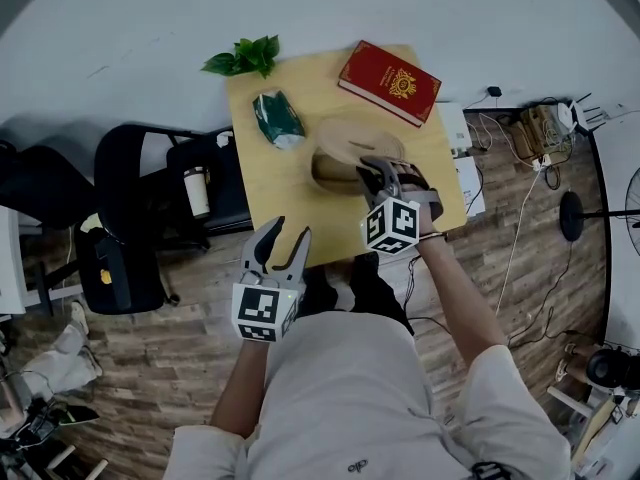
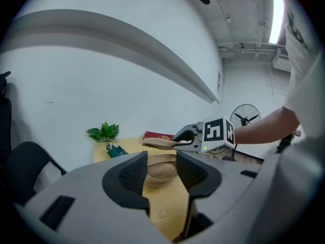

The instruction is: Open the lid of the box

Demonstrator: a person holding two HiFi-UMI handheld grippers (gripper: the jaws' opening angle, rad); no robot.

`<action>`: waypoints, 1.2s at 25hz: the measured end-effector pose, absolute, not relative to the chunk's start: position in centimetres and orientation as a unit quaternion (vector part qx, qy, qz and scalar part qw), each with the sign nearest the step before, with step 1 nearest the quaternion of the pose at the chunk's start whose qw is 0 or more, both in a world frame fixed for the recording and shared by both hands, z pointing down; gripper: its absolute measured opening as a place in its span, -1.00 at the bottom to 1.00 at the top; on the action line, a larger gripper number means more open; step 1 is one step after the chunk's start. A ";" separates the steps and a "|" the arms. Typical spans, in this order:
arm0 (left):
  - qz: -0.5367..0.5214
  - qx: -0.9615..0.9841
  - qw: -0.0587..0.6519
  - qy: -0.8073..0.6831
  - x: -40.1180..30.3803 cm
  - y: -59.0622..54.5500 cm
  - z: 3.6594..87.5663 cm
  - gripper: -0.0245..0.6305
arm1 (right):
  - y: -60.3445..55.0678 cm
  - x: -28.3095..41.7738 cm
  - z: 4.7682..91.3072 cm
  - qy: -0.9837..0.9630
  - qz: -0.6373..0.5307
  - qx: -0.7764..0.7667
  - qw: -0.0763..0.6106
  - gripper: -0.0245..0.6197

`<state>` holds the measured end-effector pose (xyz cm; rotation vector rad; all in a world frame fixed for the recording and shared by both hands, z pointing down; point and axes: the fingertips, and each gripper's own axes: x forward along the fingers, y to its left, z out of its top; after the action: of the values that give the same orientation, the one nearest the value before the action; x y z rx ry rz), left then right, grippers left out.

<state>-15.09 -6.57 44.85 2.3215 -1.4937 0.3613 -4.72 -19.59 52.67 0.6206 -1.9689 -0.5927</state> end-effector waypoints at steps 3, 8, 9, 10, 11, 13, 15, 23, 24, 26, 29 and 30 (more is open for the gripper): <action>0.129 0.819 0.176 -0.531 -14.4 -6.6 44.4 -0.39 | -19.4 -4.2 51.3 -0.814 -0.240 0.259 0.462 -0.72; 0.129 0.813 0.172 -0.541 -13.2 -6.8 43.7 -0.39 | -19.2 -3.1 49.2 -0.827 -0.237 0.264 0.436 -0.72; 0.129 0.811 0.171 -0.544 -13.0 -6.9 43.5 -0.40 | -19.2 -2.8 48.7 -0.830 -0.237 0.265 0.430 -0.72; 0.127 0.809 0.170 -0.548 -12.7 -7.0 43.4 -0.40 | -19.2 -2.6 48.2 -0.832 -0.236 0.267 0.425 -0.72; 0.126 0.807 0.169 -0.552 -12.5 -7.2 43.2 -0.39 | -19.2 -2.3 47.7 -0.835 -0.235 0.268 0.418 -0.72; 0.123 0.802 0.167 -0.561 -12.2 -7.5 42.8 -0.39 | -19.2 -1.8 46.7 -0.841 -0.233 0.271 0.405 -0.72; 0.120 0.796 0.165 -0.570 -11.9 -7.8 42.6 -0.40 | -19.2 -1.4 45.7 -0.848 -0.229 0.274 0.390 -0.72; 0.115 0.777 0.159 -0.599 -10.1 -8.9 41.6 -0.40 | -18.8 0.8 42.0 -0.891 -0.169 0.283 0.312 -0.72; 0.115 0.775 0.157 -0.601 -9.7 -9.0 41.5 -0.40 | -18.8 1.1 41.7 -0.898 -0.155 0.282 0.299 -0.72; 0.114 0.773 0.154 -0.605 -9.0 -9.2 41.2 -0.40 | -18.6 1.8 41.0 -0.908 -0.136 0.281 0.279 -0.72; 0.113 0.770 0.149 -0.610 -8.0 -9.4 40.6 -0.40 | -18.1 3.0 40.2 -0.912 -0.132 0.283 0.267 -0.71; 0.113 0.769 0.148 -0.612 -7.6 -9.5 40.4 -0.40 | -18.0 3.4 39.9 -0.914 -0.128 0.284 0.262 -0.72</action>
<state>-7.59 -9.48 40.43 2.2114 -1.7586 0.3237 3.40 -18.00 39.91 0.7673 -2.4729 -0.3465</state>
